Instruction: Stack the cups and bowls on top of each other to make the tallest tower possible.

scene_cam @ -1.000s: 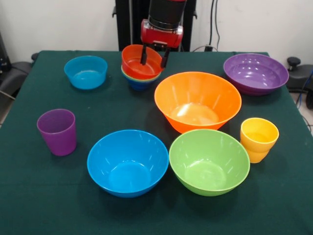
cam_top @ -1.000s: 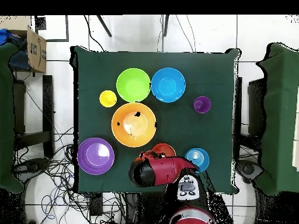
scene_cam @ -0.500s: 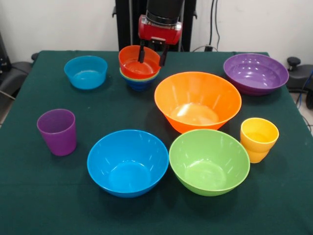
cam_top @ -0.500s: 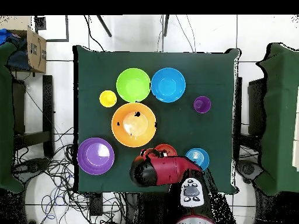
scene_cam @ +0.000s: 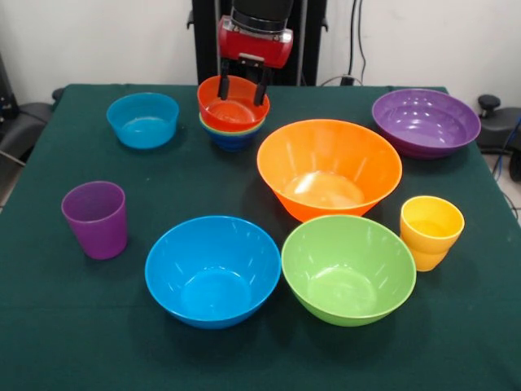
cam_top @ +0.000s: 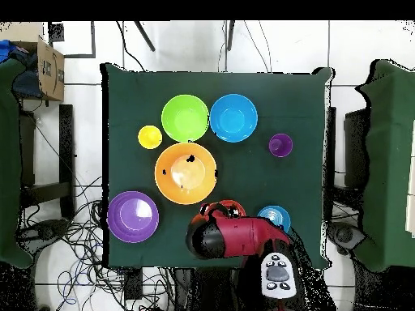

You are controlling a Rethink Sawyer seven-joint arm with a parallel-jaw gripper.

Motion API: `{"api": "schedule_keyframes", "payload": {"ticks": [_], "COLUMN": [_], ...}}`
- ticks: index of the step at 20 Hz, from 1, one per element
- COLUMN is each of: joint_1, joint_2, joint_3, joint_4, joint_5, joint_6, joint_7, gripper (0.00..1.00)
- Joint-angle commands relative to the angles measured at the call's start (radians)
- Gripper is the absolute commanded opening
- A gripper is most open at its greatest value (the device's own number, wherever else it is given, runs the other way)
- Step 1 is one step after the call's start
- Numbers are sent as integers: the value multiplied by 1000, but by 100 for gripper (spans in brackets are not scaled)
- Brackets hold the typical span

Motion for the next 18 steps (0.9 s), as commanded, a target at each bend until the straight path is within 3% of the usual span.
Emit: {"api": "schedule_keyframes", "payload": {"ticks": [1,18], "joint_1": [-21,-21], "joint_2": [28,117], "joint_3": [101,88], "joint_4": [8,-15], "joint_5": [-17,-42], "joint_6": [102,9], "joint_7": [15,38], "gripper": [100,100]}}
